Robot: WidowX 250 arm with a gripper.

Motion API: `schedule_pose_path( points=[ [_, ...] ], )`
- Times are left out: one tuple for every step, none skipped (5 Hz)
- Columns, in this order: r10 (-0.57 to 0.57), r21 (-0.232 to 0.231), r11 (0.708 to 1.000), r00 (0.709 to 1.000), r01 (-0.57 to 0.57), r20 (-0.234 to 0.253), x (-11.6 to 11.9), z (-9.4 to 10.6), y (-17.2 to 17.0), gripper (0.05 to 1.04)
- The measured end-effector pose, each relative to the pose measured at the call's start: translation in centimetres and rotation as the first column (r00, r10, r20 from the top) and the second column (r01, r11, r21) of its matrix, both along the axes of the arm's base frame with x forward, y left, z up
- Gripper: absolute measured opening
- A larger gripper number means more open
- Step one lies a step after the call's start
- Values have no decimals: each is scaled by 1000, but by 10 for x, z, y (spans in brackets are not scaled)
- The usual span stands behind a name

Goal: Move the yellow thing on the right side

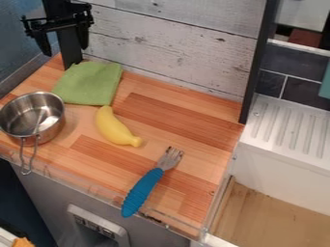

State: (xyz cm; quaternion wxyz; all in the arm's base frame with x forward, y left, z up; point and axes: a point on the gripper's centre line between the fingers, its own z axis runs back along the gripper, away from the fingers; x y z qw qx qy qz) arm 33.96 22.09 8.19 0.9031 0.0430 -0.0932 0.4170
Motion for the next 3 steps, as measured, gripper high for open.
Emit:
schedule_pose_path(
  points=[
    [2,-28,1000,999,-3,-35,-3,-16,-3,1000],
    [12,-72,997,998,-17,-60,-12,-33,-14,1000],
    [28,-73,997,998,-32,-55,-19,-32,-20,1000]
  ],
)
